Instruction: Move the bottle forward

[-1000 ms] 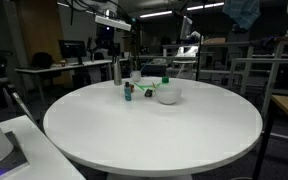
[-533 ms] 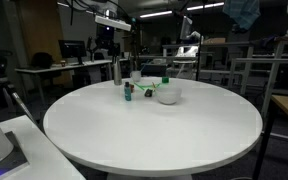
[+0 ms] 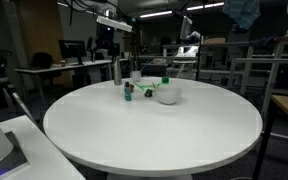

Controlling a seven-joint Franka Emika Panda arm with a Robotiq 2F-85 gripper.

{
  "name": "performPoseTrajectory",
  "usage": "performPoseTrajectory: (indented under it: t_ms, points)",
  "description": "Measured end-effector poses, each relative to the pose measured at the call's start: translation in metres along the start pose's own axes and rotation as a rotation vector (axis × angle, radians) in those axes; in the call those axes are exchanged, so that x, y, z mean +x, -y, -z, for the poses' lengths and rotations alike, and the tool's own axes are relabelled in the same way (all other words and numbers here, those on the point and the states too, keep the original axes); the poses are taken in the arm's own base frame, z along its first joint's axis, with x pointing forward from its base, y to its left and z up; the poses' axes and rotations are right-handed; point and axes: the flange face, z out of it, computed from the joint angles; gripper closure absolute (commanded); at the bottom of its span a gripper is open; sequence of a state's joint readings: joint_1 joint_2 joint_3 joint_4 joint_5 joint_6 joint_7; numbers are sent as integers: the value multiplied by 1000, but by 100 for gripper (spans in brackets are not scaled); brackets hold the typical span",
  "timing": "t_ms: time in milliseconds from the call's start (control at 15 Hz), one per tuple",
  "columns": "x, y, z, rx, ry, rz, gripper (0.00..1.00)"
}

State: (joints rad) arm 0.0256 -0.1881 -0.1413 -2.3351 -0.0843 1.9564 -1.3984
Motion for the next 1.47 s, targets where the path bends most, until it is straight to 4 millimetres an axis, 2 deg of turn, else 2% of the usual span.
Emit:
performPoseTrajectory:
  t_ms: [267,600,1000,1467]
  points:
    - [17,-10,-2,-22,7,61,0]
    - [46,-41,-18,-40,12,88,0]
    - [70,-83,-37,-71,4,-38,0]
    - [91,-110,-49,-87,-3,-117,0]
